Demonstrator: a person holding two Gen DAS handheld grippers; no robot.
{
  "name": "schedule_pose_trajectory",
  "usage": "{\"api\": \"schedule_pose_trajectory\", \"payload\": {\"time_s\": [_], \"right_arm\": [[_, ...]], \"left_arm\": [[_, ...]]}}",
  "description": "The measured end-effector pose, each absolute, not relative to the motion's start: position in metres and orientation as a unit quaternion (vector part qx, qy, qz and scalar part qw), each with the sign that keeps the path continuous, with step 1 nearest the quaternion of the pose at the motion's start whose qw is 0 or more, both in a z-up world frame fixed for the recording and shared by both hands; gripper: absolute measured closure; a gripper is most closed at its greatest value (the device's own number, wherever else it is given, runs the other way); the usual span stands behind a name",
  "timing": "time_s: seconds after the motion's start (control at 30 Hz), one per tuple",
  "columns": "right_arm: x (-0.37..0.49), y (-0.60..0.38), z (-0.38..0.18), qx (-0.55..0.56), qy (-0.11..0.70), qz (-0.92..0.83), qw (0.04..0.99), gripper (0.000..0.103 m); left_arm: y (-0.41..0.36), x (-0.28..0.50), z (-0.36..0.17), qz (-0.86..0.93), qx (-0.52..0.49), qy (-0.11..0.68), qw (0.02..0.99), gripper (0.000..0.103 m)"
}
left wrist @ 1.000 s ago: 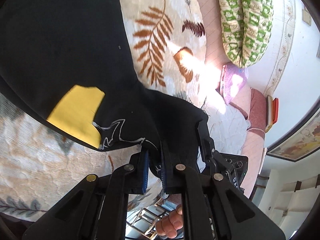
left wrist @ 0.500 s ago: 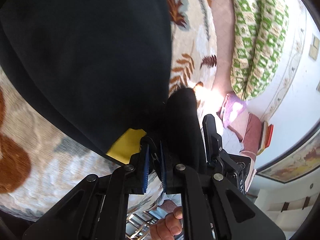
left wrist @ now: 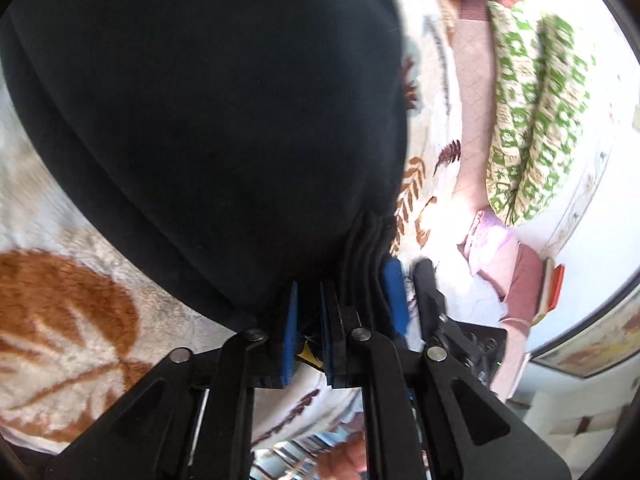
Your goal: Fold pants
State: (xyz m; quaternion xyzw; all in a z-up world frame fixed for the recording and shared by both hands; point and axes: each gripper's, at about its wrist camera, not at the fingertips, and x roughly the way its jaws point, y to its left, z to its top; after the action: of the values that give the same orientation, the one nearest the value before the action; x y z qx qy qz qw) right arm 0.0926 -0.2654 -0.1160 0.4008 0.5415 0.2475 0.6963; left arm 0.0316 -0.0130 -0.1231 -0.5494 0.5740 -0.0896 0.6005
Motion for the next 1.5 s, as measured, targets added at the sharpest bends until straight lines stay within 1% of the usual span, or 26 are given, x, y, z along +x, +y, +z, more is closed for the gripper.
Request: {"api": "schedule_pose_trajectory", "payload": {"time_s": [0.03, 0.1, 0.13, 0.17, 0.2, 0.23, 0.27, 0.33, 0.37, 0.5, 0.6, 0.87, 1.1, 1.2, 1.23, 1.27, 1.3, 1.33, 1.47, 1.5], "right_arm": [[0.091, -0.266, -0.11, 0.396, 0.538, 0.249, 0.701, 0.082], [0.085, -0.272, -0.093, 0.39, 0.519, 0.26, 0.715, 0.081], [0.081, -0.278, -0.083, 0.392, 0.506, 0.267, 0.721, 0.077], [0.075, -0.284, -0.073, 0.39, 0.495, 0.27, 0.728, 0.07], [0.067, -0.292, -0.063, 0.384, 0.485, 0.269, 0.738, 0.065], [0.058, -0.299, -0.056, 0.378, 0.477, 0.267, 0.748, 0.057], [0.049, -0.306, -0.049, 0.368, 0.472, 0.26, 0.757, 0.052], [0.026, -0.315, -0.041, 0.326, 0.466, 0.235, 0.788, 0.05], [0.016, -0.316, -0.038, 0.293, 0.465, 0.222, 0.805, 0.047], [-0.018, -0.305, -0.043, 0.187, 0.465, 0.195, 0.843, 0.046], [-0.027, -0.291, -0.05, 0.121, 0.462, 0.185, 0.859, 0.046], [-0.03, -0.281, -0.053, 0.101, 0.452, 0.182, 0.868, 0.046], [-0.04, -0.257, -0.056, 0.021, 0.442, 0.188, 0.877, 0.046], [-0.04, -0.251, -0.057, 0.002, 0.433, 0.187, 0.882, 0.045], [-0.039, -0.25, -0.057, -0.005, 0.431, 0.184, 0.884, 0.044], [-0.038, -0.249, -0.057, -0.008, 0.428, 0.182, 0.885, 0.044], [-0.037, -0.248, -0.057, -0.013, 0.427, 0.182, 0.886, 0.044], [-0.035, -0.246, -0.058, -0.021, 0.425, 0.179, 0.887, 0.044], [-0.03, -0.24, -0.062, -0.04, 0.424, 0.176, 0.887, 0.043], [-0.028, -0.237, -0.063, -0.046, 0.424, 0.177, 0.887, 0.043]], "left_arm": [[-0.012, 0.032, -0.116, -0.095, -0.539, 0.571, 0.612, 0.094], [-0.01, 0.031, -0.103, -0.104, -0.518, 0.568, 0.631, 0.087], [-0.009, 0.031, -0.097, -0.11, -0.508, 0.568, 0.638, 0.069], [-0.009, 0.03, -0.092, -0.111, -0.497, 0.569, 0.646, 0.045], [-0.008, 0.03, -0.089, -0.105, -0.489, 0.569, 0.653, 0.038], [-0.008, 0.029, -0.085, -0.101, -0.486, 0.563, 0.661, 0.035], [-0.009, 0.029, -0.083, -0.104, -0.481, 0.559, 0.667, 0.035], [-0.017, 0.036, -0.084, -0.112, -0.465, 0.574, 0.665, 0.035], [-0.021, 0.038, -0.086, -0.118, -0.462, 0.583, 0.658, 0.035], [-0.038, 0.046, -0.088, -0.118, -0.436, 0.601, 0.66, 0.035], [-0.052, 0.053, -0.087, -0.12, -0.416, 0.608, 0.665, 0.035], [-0.078, 0.064, -0.09, -0.162, -0.374, 0.635, 0.656, 0.035], [-0.101, 0.09, -0.085, -0.219, -0.307, 0.661, 0.649, 0.035], [-0.108, 0.1, -0.086, -0.234, -0.286, 0.676, 0.637, 0.037], [-0.108, 0.102, -0.085, -0.238, -0.282, 0.675, 0.639, 0.049], [-0.108, 0.102, -0.084, -0.242, -0.278, 0.674, 0.64, 0.066], [-0.107, 0.103, -0.084, -0.245, -0.275, 0.676, 0.639, 0.073], [-0.106, 0.104, -0.085, -0.246, -0.28, 0.677, 0.635, 0.082], [-0.092, 0.101, -0.089, -0.237, -0.306, 0.673, 0.63, 0.088], [-0.089, 0.1, -0.09, -0.236, -0.313, 0.673, 0.627, 0.088]]}}
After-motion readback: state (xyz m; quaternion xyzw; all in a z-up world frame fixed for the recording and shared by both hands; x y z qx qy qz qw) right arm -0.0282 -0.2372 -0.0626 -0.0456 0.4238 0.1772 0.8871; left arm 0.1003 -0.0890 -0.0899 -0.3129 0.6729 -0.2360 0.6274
